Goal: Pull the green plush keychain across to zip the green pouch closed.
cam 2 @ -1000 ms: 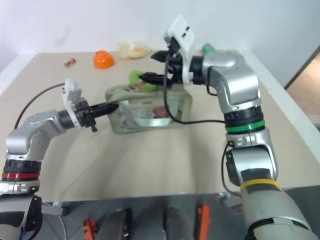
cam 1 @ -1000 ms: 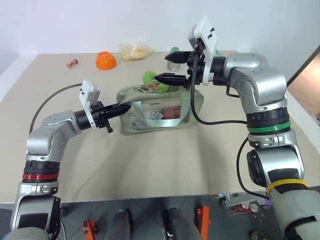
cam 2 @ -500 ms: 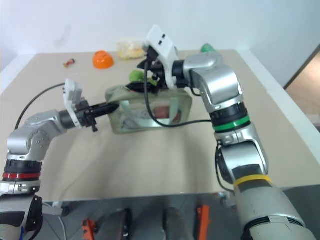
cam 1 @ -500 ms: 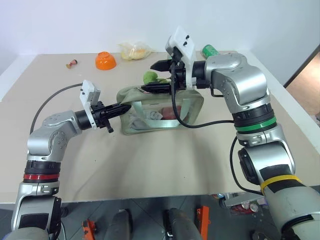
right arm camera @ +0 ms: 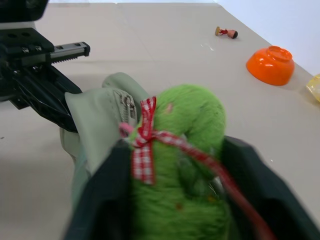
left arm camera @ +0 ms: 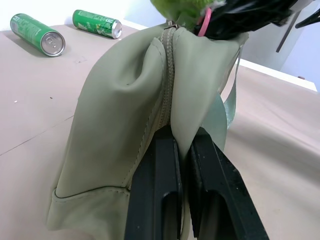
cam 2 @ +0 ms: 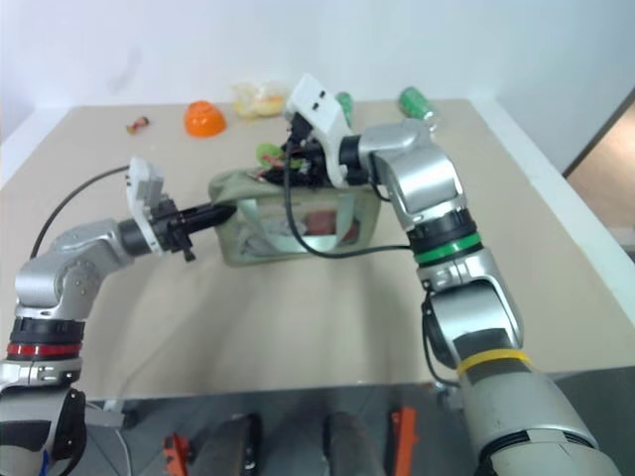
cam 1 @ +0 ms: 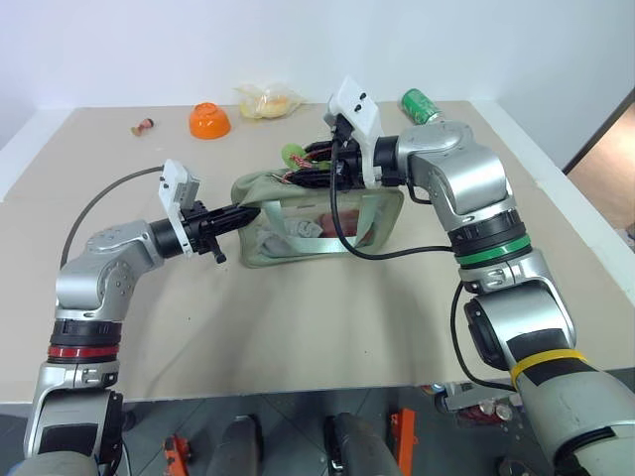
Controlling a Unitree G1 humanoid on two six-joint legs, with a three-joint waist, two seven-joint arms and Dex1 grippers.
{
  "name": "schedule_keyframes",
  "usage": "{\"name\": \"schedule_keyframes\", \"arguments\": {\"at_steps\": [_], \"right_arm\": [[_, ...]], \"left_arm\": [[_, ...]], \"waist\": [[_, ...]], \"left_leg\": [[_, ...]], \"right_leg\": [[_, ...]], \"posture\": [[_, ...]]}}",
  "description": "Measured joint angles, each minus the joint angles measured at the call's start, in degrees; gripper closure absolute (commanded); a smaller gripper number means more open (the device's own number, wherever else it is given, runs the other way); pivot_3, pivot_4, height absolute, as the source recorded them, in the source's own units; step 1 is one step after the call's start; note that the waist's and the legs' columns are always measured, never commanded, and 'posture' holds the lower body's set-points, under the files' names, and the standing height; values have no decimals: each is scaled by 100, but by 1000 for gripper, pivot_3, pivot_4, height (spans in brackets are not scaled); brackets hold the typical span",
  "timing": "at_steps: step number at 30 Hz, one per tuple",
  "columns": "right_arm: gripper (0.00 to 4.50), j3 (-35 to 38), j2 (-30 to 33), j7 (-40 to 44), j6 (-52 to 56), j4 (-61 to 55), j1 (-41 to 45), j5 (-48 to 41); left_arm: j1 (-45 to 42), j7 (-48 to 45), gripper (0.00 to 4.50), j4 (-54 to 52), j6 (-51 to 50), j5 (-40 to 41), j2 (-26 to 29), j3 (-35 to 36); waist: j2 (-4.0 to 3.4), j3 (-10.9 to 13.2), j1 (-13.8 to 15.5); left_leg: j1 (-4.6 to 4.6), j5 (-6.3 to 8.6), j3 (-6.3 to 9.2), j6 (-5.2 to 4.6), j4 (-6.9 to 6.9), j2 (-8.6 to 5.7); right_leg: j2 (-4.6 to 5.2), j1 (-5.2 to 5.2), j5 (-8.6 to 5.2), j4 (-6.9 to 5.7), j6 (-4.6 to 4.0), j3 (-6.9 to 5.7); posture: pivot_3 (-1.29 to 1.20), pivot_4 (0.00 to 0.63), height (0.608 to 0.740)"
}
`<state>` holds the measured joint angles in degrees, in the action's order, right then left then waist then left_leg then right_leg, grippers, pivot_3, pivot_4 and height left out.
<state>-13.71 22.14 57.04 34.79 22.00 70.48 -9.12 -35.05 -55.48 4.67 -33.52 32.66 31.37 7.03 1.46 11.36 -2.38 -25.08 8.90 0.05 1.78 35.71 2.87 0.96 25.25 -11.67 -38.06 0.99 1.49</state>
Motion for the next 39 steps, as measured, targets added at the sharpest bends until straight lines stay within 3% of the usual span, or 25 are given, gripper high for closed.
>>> {"name": "schedule_keyframes", "arguments": {"at_steps": [2,4,12,24,31,39], "right_arm": [[4020,0,-5,5,-13,23,0,22],[4468,0,-23,10,-41,26,0,45],[4468,16,16,30,-229,206,25,93],[4468,312,1366,752,-614,313,296,-70],[4468,450,2106,923,-1146,-39,-360,-40],[4468,496,2771,426,-2101,287,-993,451]], "left_arm": [[28,5,4500,-41,0,3,-2,6],[35,14,4500,-52,0,2,-11,9],[34,16,4500,-51,4,-1,-46,12],[-53,-19,4500,92,128,-5,-104,-50],[-91,-117,4500,139,117,-3,-123,-103],[-72,-104,4500,37,-35,134,-120,-87]], "waist": [[0,0,0],[0,0,0],[0,0,4],[0,1,74],[0,1,97],[0,2,97]], "left_leg": [[0,0,0,0,0,0],[0,0,0,0,0,0],[-1,0,0,0,0,-1],[-3,0,-3,0,-1,-4],[-2,0,-2,1,-8,-4],[1,0,-4,1,-8,-5]], "right_leg": [[0,0,0,0,0,0],[0,0,0,0,0,0],[1,-1,0,0,0,0],[5,1,-8,4,-8,-1],[5,1,-11,4,-1,-2],[6,3,-12,6,-7,0]], "posture": [[0,150,740],[0,150,740],[0,150,740],[0,150,740],[0,150,740],[0,150,740]]}}
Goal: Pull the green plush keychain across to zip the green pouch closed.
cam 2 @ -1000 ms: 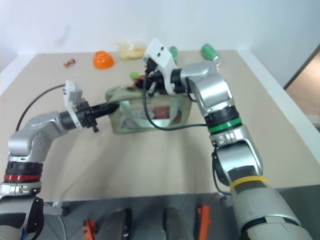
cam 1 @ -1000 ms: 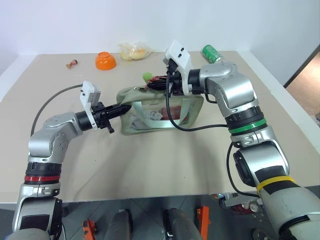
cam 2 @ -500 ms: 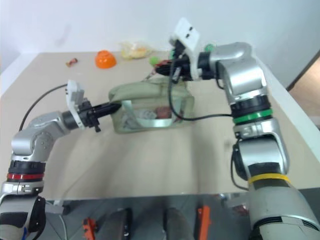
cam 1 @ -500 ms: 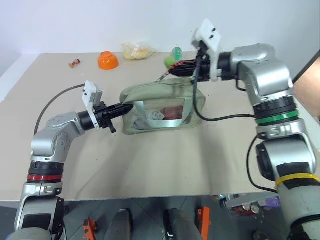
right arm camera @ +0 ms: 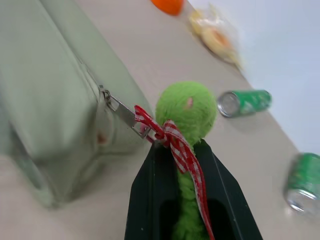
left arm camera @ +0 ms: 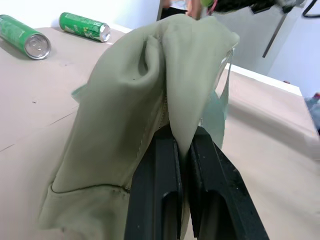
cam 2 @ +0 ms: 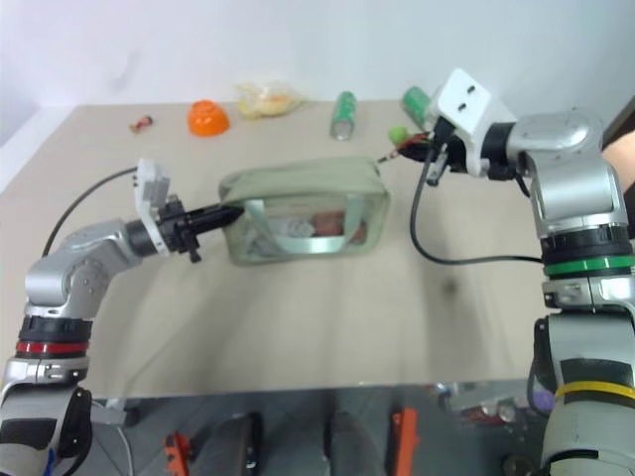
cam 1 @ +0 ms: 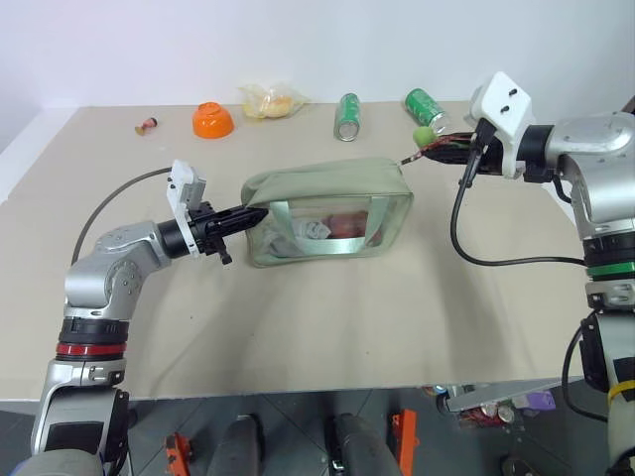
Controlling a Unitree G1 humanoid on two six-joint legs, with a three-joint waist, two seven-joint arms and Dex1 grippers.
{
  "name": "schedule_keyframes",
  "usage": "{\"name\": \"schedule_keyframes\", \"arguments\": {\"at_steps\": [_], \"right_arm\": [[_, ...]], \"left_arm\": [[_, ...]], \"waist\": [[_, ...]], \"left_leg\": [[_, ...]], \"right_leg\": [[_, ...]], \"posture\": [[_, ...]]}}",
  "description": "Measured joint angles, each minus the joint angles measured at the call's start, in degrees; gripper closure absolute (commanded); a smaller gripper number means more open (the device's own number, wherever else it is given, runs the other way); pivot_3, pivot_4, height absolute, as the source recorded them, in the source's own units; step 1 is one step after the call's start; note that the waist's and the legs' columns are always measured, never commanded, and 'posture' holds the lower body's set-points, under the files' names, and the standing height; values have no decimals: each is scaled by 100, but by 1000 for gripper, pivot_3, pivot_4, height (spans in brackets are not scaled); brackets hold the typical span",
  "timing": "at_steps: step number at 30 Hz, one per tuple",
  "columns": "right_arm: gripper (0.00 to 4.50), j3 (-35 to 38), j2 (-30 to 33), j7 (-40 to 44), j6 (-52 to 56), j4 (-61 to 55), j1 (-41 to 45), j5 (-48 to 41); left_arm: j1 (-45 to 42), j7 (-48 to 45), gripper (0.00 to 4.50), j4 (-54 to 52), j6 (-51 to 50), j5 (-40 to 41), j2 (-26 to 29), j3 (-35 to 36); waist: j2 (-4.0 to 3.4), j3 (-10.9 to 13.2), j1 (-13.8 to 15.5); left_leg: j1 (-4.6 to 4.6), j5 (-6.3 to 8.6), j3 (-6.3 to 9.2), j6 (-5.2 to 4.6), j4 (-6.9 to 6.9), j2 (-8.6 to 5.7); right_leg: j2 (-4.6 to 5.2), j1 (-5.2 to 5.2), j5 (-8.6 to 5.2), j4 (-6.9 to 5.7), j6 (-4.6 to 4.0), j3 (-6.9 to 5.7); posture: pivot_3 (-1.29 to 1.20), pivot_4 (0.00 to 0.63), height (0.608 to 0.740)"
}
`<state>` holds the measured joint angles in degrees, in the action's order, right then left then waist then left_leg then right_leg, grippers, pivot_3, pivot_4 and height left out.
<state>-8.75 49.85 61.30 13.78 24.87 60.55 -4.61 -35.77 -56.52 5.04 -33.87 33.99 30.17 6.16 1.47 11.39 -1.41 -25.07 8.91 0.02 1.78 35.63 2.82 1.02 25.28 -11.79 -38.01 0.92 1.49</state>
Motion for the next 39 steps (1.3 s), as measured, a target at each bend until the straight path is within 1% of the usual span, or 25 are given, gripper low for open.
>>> {"name": "schedule_keyframes", "arguments": {"at_steps": [5,7,10,14,17,20,24,27,29,30,32,34,35,36,39], "right_arm": [[4468,-45,137,-434,-819,434,-515,376],[4468,-164,134,-771,-1265,606,-646,598],[4468,-232,-30,-1281,-1676,750,-905,792],[4468,-268,-229,-1614,-2050,800,-1375,967],[4468,-376,-481,-1793,-2268,803,-1666,1154],[4468,-524,-751,-1891,-2424,841,-1860,1344],[4468,-521,-788,-1893,-2489,873,-1851,1445],[4468,-474,-866,-1876,-2347,972,-1736,1426],[3691,-313,-881,-1774,-2100,1007,-1632,1246],[3533,-241,-881,-1739,-1997,1023,-1606,1185],[2691,134,-842,-1223,-1296,1009,-1583,634],[2253,243,-815,-1067,-1133,966,-1582,460],[1912,514,-773,-716,-580,623,-1592,-12],[1568,677,-736,-576,-295,383,-1567,-255],[1568,1155,-496,-110,560,-257,-1440,-1023]], "left_arm": [[94,38,4500,-188,-102,101,-1,-10],[130,107,4500,-247,-123,144,-1,-10],[153,153,4500,-274,-154,166,-1,-14],[212,203,4500,-304,-160,220,0,-14],[265,243,4500,-328,-169,236,29,5],[295,282,4500,-332,-226,248,50,22],[340,341,4500,-337,-243,257,67,44],[346,353,4500,-339,-244,260,73,47],[349,352,4500,-341,-245,265,77,47],[349,352,4500,-342,-245,268,82,50],[368,358,4500,-341,-245,269,153,118],[367,357,4500,-342,-245,270,174,119],[368,354,4500,-345,-244,277,177,129],[367,353,4500,-346,-244,279,182,135],[367,349,4500,-348,-244,290,192,140]], "waist": [[-1,1,0],[-1,1,0],[0,1,0],[1,0,-10],[18,-10,-52],[19,-11,-92],[32,-15,-135],[33,-15,-141],[33,-14,-140],[34,-14,-140],[34,-11,-139],[34,-11,-139],[24,-3,-140],[23,-2,-139],[23,-2,-127]], "left_leg": [[-2,0,-4,0,-2,-4],[0,0,-4,0,-2,-4],[3,0,-3,0,1,-4],[6,0,-3,0,3,-4],[34,0,-2,0,0,1],[48,-1,-3,-1,1,0],[84,0,-3,0,3,0],[88,0,-1,0,2,0],[87,0,-1,0,1,0],[86,0,-1,0,0,0],[82,0,-2,0,-6,0],[82,0,-2,0,-13,0],[77,1,-3,0,-21,0],[77,1,-4,-1,-24,0],[77,2,4,-2,-29,4]], "right_leg": [[3,1,0,2,9,7],[2,0,0,2,8,6],[2,-4,1,2,9,6],[2,-8,3,1,12,8],[-4,-30,1,1,6,8],[-4,-44,-5,1,-16,10],[-3,-87,-8,1,-19,9],[-4,-88,-8,1,-21,9],[-3,-89,-8,1,-21,9],[-3,-89,-8,1,-21,9],[-3,-84,-12,1,-22,11],[-3,-82,-14,2,-20,12],[-4,-69,-7,2,-5,13],[-6,-66,-5,1,-2,14],[-9,-66,-11,1,-7,4]], "posture": [[0,150,740],[0,150,740],[0,150,740],[0,150,740],[0,150,740],[0,150,740],[0,150,740],[0,150,740],[0,150,740],[0,150,740],[0,150,740],[0,150,740],[0,150,740],[0,150,740],[0,150,740]]}}
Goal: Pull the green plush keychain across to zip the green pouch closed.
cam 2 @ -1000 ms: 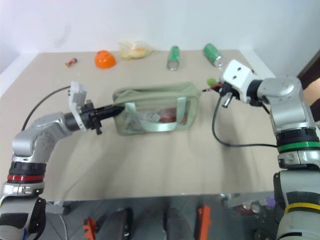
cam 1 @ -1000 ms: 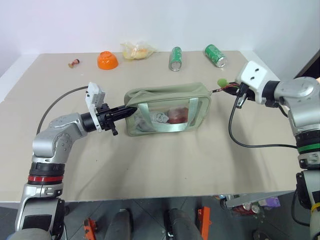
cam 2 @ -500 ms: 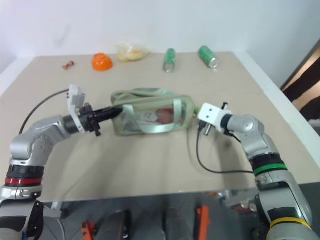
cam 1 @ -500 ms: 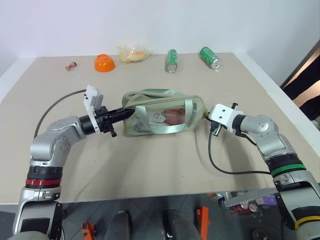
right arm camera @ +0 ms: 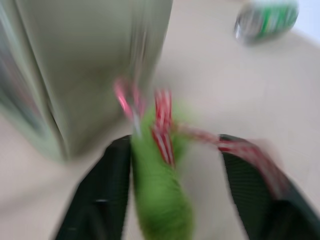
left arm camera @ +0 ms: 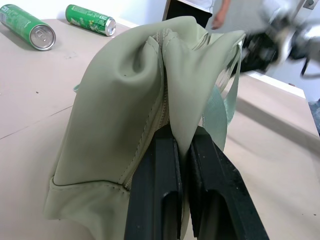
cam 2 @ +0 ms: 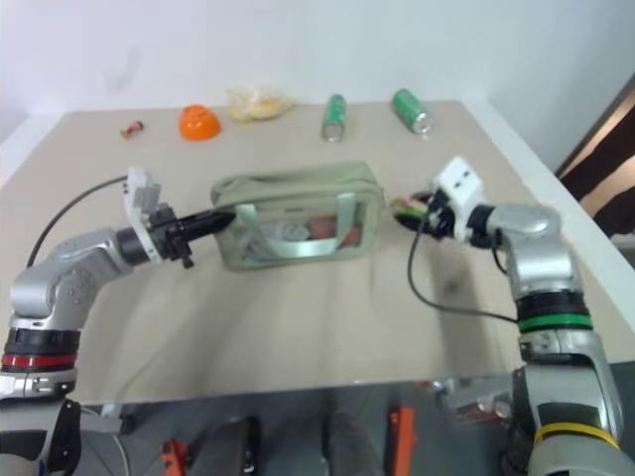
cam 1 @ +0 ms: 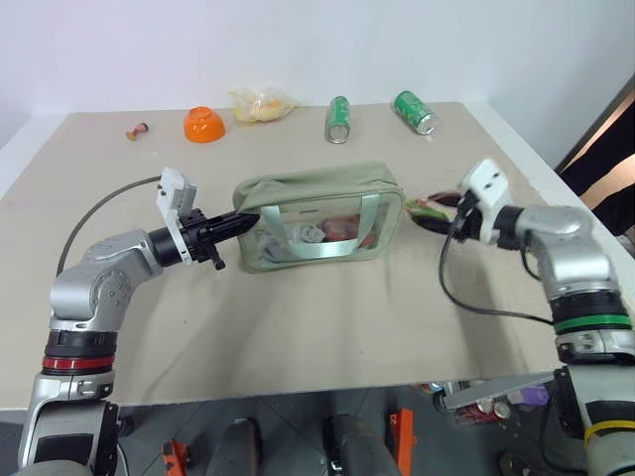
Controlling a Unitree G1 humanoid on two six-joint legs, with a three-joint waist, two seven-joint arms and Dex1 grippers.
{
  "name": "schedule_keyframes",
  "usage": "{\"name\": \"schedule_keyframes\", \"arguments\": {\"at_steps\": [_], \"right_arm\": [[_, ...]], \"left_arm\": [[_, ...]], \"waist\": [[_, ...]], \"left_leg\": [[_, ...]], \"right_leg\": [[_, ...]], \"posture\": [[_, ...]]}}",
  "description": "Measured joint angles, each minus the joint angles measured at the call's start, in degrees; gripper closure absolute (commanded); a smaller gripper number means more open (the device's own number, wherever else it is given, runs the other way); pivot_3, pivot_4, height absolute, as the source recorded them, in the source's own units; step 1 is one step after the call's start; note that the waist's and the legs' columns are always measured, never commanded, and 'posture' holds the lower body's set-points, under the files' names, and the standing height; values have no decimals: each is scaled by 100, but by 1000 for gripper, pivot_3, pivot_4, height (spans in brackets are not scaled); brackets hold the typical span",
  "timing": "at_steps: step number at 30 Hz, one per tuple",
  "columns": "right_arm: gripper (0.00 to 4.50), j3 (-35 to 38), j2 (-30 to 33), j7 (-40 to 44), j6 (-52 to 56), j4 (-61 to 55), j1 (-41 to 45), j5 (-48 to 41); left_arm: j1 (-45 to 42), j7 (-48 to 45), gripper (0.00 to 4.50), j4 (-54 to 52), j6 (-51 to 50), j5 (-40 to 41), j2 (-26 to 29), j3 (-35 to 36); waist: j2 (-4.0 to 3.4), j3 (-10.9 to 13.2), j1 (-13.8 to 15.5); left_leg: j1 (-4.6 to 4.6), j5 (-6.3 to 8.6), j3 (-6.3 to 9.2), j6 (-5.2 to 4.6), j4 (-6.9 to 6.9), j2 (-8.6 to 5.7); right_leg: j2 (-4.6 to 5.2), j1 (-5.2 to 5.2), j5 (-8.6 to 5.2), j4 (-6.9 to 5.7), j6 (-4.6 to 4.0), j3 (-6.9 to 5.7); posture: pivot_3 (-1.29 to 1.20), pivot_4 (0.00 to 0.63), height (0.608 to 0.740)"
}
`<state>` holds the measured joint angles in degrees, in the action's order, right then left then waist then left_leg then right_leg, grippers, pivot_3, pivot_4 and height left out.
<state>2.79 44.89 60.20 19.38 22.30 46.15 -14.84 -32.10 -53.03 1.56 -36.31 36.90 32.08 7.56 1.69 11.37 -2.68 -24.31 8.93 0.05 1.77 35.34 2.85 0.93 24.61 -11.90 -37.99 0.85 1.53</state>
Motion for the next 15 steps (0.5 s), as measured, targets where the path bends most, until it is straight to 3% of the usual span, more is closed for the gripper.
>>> {"name": "schedule_keyframes", "arguments": {"at_steps": [1,7,13,15], "right_arm": [[1568,143,84,129,204,-191,6,-207],[1480,603,673,944,1201,-1235,-581,-1182],[1480,675,839,1031,1396,-1468,-968,-1327],[1480,801,898,1025,1504,-1570,-1163,-1437]], "left_arm": [[3,-1,4500,0,0,6,3,0],[84,-13,2341,-46,-309,238,147,131],[308,-182,298,-559,-747,655,598,379],[637,-247,29,-718,-892,830,881,624]], "waist": [[0,0,1],[2,1,8],[3,2,-7],[4,2,-10]], "left_leg": [[0,2,1,0,0,0],[-3,6,0,4,2,0],[-2,7,-7,5,8,-1],[-7,7,-10,6,5,0]], "right_leg": [[0,-2,-2,0,-1,-2],[3,1,-13,0,-10,-2],[6,7,-18,0,-22,4],[7,18,-19,0,-24,7]], "posture": [[0,150,740],[0,150,740],[0,150,740],[0,150,740]]}}
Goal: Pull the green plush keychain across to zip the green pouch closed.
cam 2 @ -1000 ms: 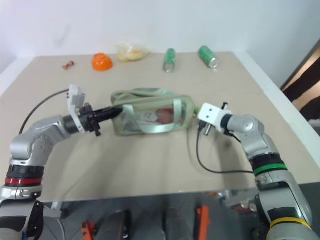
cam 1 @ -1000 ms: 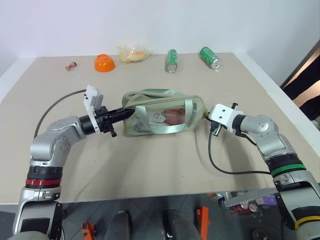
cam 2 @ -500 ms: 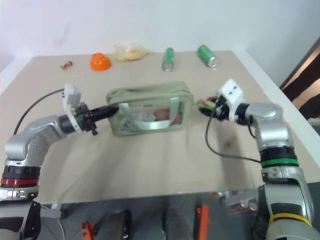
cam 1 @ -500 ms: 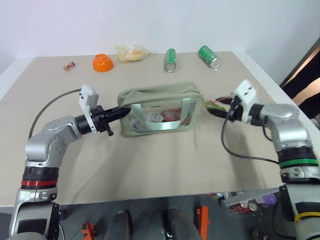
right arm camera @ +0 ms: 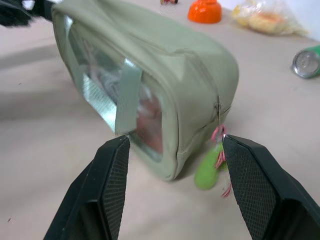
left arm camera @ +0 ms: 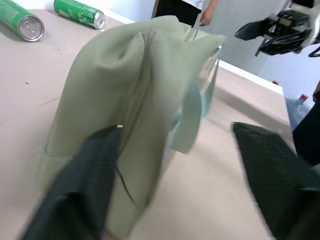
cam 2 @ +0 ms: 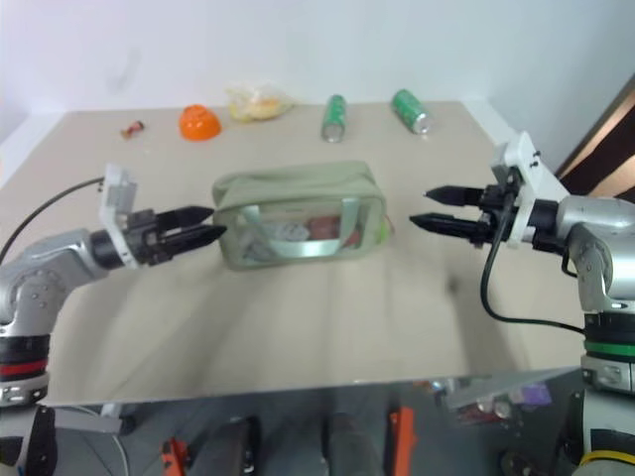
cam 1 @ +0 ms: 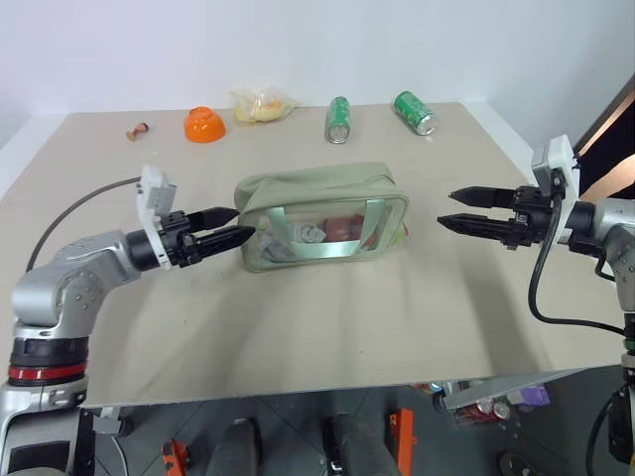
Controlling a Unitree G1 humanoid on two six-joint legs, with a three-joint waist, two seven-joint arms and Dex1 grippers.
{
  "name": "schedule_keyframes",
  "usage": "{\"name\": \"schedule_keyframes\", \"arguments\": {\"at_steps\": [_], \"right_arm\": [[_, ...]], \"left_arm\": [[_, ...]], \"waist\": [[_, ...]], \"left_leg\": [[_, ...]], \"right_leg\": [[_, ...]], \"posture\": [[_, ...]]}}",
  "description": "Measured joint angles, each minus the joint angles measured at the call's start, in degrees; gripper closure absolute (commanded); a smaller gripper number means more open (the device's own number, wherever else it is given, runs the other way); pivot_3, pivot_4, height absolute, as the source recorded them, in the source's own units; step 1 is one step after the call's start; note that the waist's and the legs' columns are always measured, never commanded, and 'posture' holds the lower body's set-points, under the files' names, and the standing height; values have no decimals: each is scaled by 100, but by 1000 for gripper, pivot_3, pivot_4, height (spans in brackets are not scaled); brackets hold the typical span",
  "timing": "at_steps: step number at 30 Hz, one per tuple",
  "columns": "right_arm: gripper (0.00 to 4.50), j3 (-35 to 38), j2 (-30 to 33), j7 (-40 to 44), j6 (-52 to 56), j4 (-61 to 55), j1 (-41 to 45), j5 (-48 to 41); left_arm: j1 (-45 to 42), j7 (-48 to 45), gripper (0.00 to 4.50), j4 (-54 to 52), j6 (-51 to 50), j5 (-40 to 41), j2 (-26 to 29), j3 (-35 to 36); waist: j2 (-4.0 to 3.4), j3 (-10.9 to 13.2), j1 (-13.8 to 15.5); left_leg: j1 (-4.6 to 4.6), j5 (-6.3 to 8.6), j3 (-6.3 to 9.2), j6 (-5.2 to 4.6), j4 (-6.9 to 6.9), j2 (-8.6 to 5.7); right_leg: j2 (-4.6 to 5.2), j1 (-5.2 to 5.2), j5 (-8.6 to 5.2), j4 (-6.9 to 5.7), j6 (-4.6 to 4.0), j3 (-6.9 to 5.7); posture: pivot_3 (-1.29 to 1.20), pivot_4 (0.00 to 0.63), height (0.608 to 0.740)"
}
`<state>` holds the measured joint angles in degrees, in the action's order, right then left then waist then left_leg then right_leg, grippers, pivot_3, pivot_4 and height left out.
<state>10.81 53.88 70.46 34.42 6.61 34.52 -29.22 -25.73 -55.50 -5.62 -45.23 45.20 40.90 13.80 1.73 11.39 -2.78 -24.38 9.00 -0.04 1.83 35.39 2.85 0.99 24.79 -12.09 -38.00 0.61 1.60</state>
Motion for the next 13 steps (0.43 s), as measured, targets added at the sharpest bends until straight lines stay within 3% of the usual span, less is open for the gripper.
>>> {"name": "schedule_keyframes", "arguments": {"at_steps": [6,13], "right_arm": [[1480,563,82,-314,482,-614,-542,-429],[1480,818,-73,-894,779,-1360,-1132,-734]], "left_arm": [[952,147,29,-178,-120,408,267,1019],[1300,673,29,-178,-116,658,-207,1344]], "waist": [[1,0,19],[7,0,52]], "left_leg": [[-30,2,1,2,2,3],[-31,3,-3,4,22,-6]], "right_leg": [[0,27,-2,0,-3,-4],[17,21,1,0,3,-6]], "posture": [[0,150,740],[0,150,740]]}}
